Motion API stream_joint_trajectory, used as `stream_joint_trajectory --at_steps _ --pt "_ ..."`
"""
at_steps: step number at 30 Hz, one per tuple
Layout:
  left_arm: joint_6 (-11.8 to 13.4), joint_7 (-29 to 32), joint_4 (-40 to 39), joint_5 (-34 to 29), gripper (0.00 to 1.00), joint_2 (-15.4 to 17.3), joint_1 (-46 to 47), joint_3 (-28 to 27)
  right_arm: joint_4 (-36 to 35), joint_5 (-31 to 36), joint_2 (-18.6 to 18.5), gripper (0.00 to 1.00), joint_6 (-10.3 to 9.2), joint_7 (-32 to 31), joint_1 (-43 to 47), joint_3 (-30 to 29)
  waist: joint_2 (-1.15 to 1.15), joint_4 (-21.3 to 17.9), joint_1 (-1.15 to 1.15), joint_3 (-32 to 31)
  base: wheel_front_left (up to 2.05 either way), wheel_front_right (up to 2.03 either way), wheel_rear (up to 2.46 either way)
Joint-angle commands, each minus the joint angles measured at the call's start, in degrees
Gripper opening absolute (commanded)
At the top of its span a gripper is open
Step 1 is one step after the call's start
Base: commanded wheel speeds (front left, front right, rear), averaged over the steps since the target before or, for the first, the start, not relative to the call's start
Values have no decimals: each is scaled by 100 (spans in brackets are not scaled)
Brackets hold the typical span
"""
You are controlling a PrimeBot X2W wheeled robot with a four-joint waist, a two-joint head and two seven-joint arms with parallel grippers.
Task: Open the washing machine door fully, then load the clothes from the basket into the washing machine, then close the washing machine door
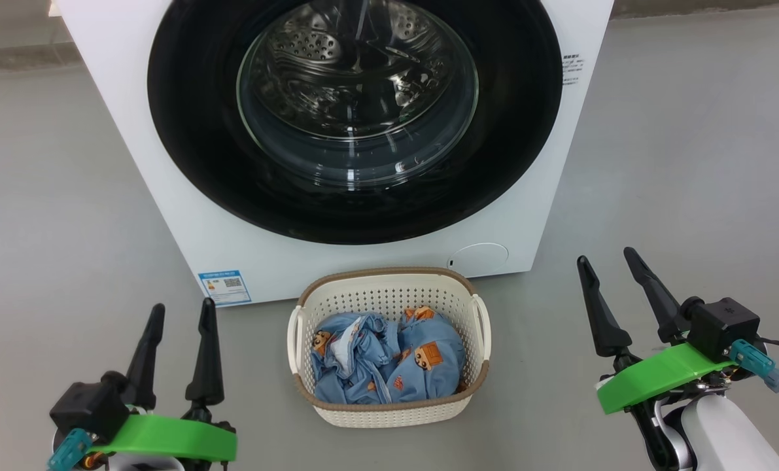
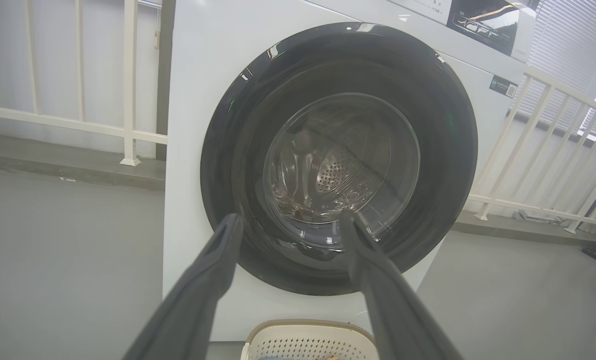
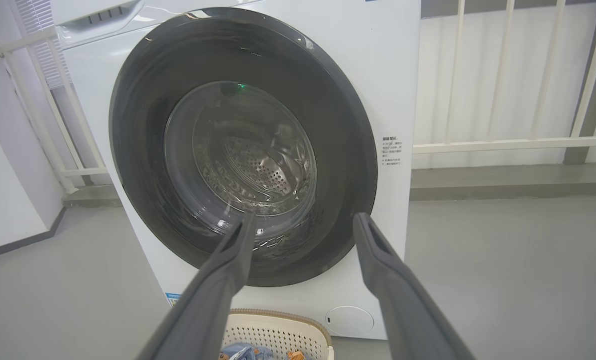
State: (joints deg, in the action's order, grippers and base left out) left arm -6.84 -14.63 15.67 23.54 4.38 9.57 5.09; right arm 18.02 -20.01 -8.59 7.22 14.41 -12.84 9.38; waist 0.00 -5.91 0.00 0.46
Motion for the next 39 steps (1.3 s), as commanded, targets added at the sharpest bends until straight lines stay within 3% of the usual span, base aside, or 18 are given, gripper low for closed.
stream_joint_trajectory --at_steps 1,26,39 --pt "30 -37 -96 -45 100 112 266 -181 -115 69 -17 100 26 59 -243 113 0 0 0 1 0 0 0" --pt "56 -37 -248 -100 100 121 247 -268 -109 102 35 100 26 59 -242 75 0 33 0 19 3 3 -6" --pt "71 -37 -167 -101 100 116 247 -254 -77 81 23 100 26 59 -266 88 0 23 0 16 82 82 -165"
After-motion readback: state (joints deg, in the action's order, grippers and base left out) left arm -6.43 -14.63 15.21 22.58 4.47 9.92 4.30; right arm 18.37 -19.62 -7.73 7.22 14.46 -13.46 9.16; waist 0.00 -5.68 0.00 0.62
